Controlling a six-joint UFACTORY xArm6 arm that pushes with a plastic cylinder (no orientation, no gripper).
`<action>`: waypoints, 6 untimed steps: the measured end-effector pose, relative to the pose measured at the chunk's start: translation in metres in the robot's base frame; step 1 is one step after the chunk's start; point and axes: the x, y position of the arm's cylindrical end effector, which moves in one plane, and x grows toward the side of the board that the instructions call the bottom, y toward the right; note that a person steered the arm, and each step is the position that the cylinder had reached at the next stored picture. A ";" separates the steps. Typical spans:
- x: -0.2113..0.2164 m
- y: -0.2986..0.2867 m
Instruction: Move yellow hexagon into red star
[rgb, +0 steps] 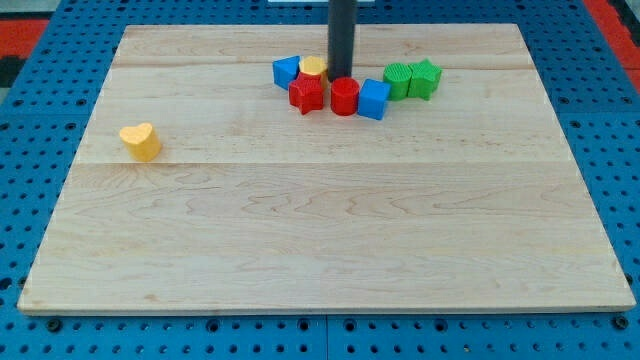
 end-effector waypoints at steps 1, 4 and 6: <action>-0.004 -0.032; -0.039 0.024; -0.045 -0.099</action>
